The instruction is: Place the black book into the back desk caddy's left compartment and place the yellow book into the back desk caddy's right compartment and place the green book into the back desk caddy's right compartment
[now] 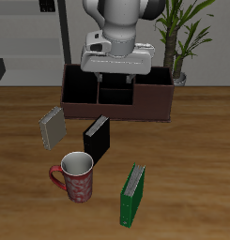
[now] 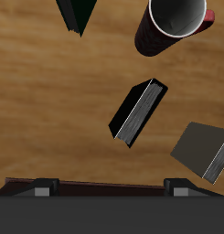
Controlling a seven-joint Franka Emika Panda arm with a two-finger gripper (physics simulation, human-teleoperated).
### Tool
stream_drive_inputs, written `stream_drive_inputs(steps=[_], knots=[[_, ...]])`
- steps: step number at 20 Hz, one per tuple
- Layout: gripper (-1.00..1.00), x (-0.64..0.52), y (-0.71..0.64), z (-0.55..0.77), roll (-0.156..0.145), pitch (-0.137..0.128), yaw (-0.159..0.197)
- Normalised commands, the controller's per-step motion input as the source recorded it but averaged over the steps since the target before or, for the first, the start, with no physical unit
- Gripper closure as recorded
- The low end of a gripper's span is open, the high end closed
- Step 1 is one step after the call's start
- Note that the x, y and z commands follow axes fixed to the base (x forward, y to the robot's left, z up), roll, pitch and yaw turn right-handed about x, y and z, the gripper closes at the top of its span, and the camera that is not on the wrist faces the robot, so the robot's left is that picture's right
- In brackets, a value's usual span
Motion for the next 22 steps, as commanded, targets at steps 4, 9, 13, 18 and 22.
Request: stream_drive_inputs(steps=[4,9,13,18,22], knots=[[-1.00,0.04,0.16,-0.08,0.025,0.026,-0.003],[-1.00,0.09,0.04,-0.01,-0.016,-0.002,-0.012],[-1.00,0.21,-0.25,0.07,0.009,-0.008,-0.043],[-1.00,0.13,-0.39,0.03,0.040,-0.045,-0.072],[-1.00,0.16,-0.49,-0.05,0.006,-0.062,-0.067]])
